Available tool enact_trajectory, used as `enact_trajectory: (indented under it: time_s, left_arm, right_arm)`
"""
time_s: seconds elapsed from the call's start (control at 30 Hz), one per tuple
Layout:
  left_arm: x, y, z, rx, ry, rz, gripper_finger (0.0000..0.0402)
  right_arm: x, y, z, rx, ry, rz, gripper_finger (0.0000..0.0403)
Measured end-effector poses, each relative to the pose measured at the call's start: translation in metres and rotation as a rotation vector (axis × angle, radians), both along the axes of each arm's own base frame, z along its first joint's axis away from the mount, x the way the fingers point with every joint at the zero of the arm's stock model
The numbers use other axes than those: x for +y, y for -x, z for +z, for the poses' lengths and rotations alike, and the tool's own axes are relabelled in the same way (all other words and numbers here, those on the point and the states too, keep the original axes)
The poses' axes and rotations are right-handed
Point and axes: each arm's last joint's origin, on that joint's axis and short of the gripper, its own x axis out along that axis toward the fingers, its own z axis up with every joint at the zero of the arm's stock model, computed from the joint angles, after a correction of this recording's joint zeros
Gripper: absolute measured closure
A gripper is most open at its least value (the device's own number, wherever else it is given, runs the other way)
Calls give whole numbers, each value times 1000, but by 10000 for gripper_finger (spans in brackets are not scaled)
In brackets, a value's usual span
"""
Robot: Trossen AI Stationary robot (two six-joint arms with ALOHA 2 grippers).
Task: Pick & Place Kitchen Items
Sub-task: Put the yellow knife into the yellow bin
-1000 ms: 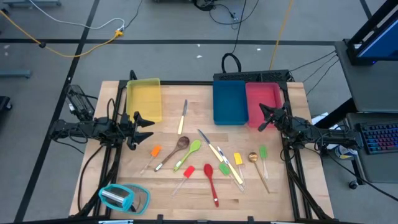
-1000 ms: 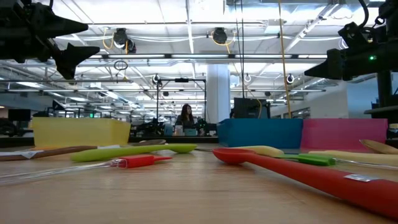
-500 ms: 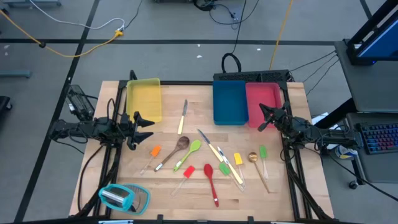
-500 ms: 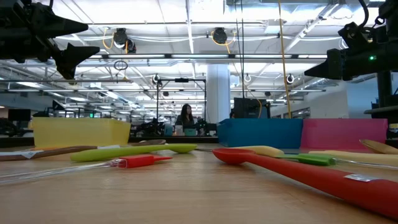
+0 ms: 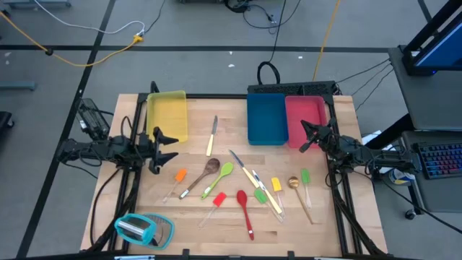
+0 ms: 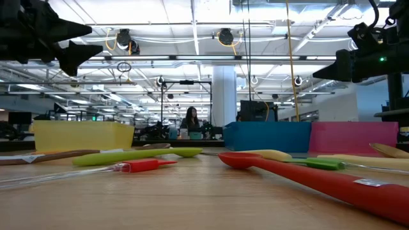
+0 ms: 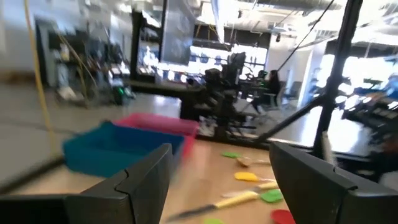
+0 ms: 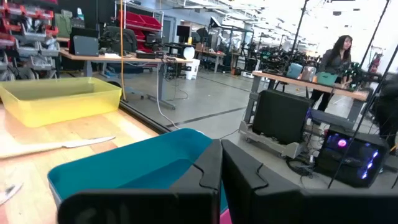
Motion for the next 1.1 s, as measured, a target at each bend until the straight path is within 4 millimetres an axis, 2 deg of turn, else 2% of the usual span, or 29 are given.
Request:
enact_trajectory:
  time_s: [0.17,0.43,0.6,0.77,0.93,1.1]
  left_arm:
    - [0,1,4,-31,-112,34,128]
    - [2,2,9,-88,-63,63,128]
    - [5,3,9,-71,-58,196,128]
    - [9,4,8,-46,-63,333,128]
    - [9,3,4,6,-97,352,128]
    - [10,2,-4,84,-116,369,128]
  right_arm:
    - [0,1,6,-1,66,-5,402]
    - [0,1,9,42,137,-14,402]
    - [0,1,9,-12,85,-8,402]
    - [0,0,6,-123,-44,11,402]
    - [2,-2,7,-151,-68,109,402]
    - [2,-1,9,-151,-33,110,402]
